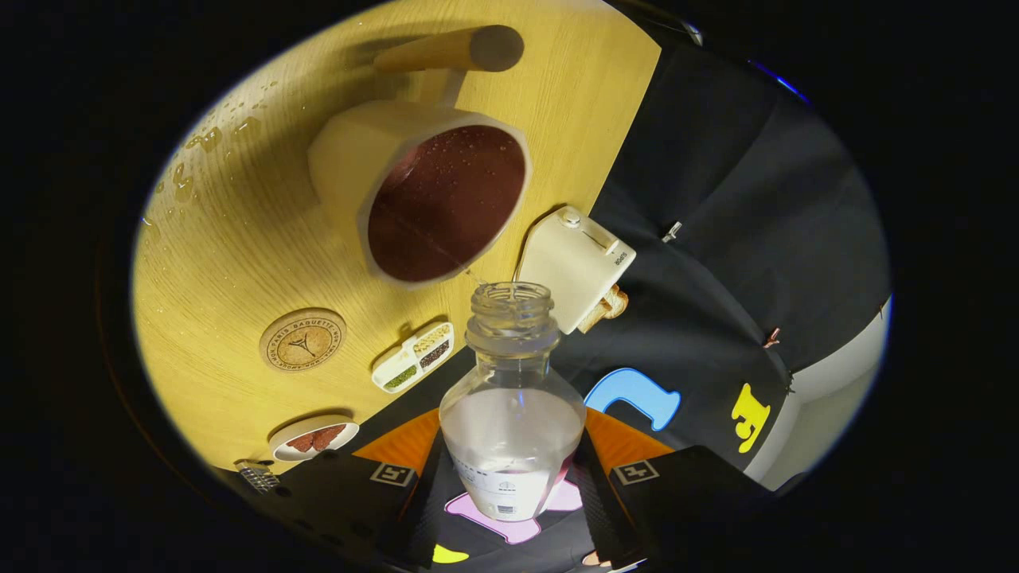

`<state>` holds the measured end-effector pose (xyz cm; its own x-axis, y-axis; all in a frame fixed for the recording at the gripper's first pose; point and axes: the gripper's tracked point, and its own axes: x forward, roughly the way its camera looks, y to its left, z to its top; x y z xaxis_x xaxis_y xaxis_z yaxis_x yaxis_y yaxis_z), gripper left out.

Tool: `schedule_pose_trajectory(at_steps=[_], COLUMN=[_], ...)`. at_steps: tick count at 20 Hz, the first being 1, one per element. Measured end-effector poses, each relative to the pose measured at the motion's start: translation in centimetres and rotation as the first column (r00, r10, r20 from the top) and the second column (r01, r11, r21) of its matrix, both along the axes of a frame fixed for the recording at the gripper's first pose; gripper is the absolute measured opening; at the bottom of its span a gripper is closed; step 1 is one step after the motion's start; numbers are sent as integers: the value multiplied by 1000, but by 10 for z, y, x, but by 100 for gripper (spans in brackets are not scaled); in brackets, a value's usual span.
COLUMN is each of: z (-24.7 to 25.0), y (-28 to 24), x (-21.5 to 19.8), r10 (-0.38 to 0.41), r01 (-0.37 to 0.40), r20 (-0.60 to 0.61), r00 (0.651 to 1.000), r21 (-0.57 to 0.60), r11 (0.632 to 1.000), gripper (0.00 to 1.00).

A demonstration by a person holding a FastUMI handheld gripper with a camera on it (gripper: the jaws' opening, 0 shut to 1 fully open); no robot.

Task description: Take the bottle from table, then pour the juice into the cup, finally place the bottle on the coaster

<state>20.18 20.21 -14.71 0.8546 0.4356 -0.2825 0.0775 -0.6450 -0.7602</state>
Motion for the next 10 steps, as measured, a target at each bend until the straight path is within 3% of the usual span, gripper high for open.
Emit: schedule_pose_trajectory(at_steps=[7,10], z=[-10,-13], y=[-5,-19], x=[2,3], r10=[-9,-54], r01=[10,59], r20=[-33,-62], r00=[999,997], r21=[32,90], r11=[999,994], gripper=[75,75])
